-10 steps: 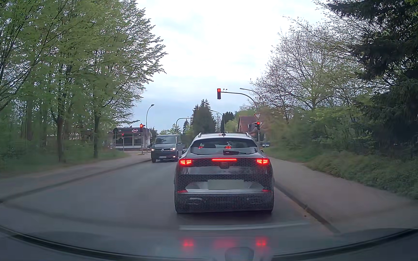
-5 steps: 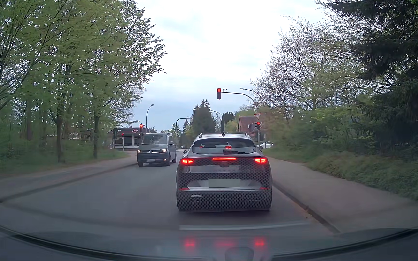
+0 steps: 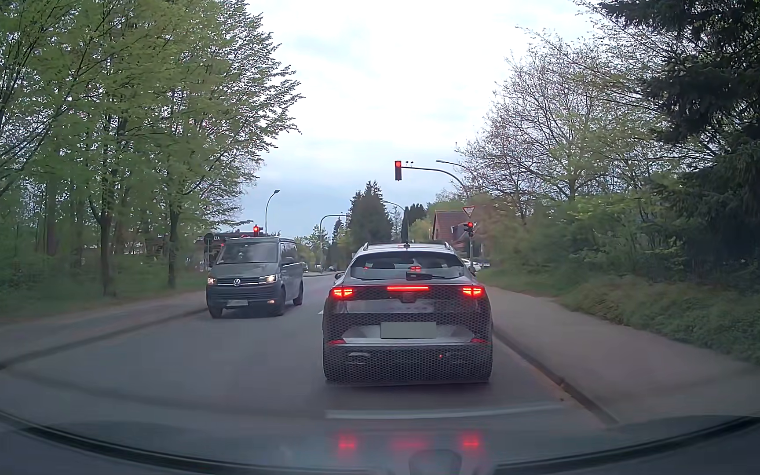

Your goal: Follow the waypoints while adhering to traffic rules and regulations

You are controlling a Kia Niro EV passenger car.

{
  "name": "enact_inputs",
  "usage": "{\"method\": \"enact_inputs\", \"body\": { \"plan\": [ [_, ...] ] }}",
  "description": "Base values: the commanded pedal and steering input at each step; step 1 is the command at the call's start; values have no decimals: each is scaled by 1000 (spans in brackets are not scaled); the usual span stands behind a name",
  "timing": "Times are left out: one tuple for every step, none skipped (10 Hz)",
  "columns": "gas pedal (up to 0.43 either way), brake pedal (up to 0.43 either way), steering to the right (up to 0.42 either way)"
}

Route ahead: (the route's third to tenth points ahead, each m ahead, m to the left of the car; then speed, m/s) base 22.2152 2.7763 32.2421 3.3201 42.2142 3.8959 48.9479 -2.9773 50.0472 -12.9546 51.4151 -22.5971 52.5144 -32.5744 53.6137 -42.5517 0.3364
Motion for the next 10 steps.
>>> {"method": "enact_inputs", "body": {
  "plan": [
    [0, 0, 2],
    [0, 0, 2],
    [0, 0, 2],
    [0, 0, 2],
    [0, 0, 2],
    [0, 0, 2],
    [0, 0, 2],
    [0, 0, 2],
    [0, 0, 2],
    [0, 0, 2]
  ]
}}
